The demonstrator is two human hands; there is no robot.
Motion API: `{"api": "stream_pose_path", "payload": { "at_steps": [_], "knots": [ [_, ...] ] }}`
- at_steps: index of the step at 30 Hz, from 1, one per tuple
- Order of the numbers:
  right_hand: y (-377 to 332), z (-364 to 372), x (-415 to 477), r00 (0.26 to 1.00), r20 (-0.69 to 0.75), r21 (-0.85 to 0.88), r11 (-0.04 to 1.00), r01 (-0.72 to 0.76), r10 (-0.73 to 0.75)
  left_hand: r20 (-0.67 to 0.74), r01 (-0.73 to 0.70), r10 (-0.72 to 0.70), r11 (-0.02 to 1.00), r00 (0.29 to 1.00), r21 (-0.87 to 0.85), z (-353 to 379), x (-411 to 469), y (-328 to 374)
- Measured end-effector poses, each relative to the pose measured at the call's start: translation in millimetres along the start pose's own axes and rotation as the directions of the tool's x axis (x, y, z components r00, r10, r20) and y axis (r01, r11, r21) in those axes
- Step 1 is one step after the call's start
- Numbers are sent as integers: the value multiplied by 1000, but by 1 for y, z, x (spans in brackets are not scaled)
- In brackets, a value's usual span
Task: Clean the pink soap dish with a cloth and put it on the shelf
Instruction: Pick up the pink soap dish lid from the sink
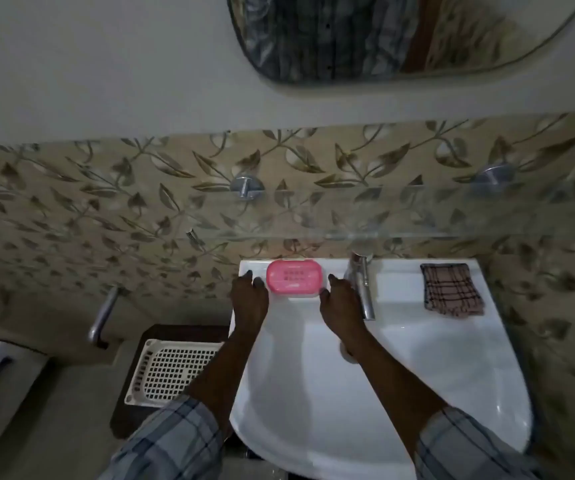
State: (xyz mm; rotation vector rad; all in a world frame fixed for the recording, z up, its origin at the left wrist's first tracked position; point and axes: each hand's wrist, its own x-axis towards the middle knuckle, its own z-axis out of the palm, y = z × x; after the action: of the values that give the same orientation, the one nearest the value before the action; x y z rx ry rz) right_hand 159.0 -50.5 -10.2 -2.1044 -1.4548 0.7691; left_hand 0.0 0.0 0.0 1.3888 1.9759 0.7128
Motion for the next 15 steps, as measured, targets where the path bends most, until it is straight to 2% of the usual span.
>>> {"api": "stream_pose_path", "payload": {
  "at_steps": [3,5,10,13,15],
  "knots": [
    [0,12,29,996,13,63,994,-91,90,91,-18,25,997,996,-73,8,19,1],
    [-1,15,37,992,35,121,984,-128,124,129,-17,25,998,991,-62,11,22,4],
    [-9,18,38,974,4,309,926,-218,227,87,28,-23,998,996,-53,13,19,10],
    [-19,16,36,972,-124,268,950,-161,199,22,54,-52,994,998,-96,11,16,18],
    [-27,9,31,958,-208,383,918,-104,195,-27,87,-97,965,995,-246,6,14,26]
  ]
}}
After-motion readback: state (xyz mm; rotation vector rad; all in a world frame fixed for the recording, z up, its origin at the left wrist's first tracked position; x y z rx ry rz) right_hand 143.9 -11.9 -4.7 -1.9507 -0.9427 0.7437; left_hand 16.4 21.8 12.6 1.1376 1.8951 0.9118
